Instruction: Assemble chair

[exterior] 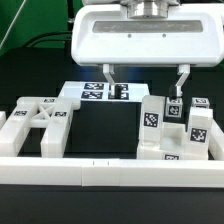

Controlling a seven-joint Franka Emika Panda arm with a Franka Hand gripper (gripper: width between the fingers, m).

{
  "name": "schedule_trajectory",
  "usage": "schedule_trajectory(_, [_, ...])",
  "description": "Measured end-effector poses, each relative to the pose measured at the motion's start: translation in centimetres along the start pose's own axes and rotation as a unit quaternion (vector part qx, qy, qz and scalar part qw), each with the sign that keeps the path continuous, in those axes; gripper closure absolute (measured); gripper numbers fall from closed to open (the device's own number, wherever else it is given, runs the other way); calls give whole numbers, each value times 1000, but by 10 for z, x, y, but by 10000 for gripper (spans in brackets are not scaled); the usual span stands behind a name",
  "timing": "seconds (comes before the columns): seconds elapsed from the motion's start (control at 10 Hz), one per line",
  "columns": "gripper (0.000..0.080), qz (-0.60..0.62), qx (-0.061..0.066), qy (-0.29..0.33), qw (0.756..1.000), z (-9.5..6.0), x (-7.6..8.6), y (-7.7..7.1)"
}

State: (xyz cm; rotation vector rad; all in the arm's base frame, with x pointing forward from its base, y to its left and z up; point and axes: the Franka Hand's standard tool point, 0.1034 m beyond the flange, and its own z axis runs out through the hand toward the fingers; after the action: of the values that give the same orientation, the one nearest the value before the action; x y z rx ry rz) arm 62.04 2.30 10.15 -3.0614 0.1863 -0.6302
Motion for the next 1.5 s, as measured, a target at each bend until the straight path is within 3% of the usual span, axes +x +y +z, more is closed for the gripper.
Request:
schedule_trajectory(0.2, [150, 2, 1, -13, 1000, 1, -3, 0])
schedule_trajectory(0.4, [150, 27, 5, -98, 995, 5, -14, -1])
schedule_trajectory(0.7, [150, 29, 7, -178, 984, 7, -15, -1])
schedule_trajectory(0.9, [161, 27, 7, -166, 986, 9, -12, -3])
schedule_trajectory(1.0, [351, 25, 7, -164, 986, 9, -12, -4])
schedule_trajectory(1.1, [351, 24, 7, -161, 987, 10, -11, -5])
schedule_trajectory(1.2, [515, 24, 7, -160, 987, 10, -11, -5])
schedule_trajectory(1.5, [514, 43, 4, -161, 986, 10, -11, -5])
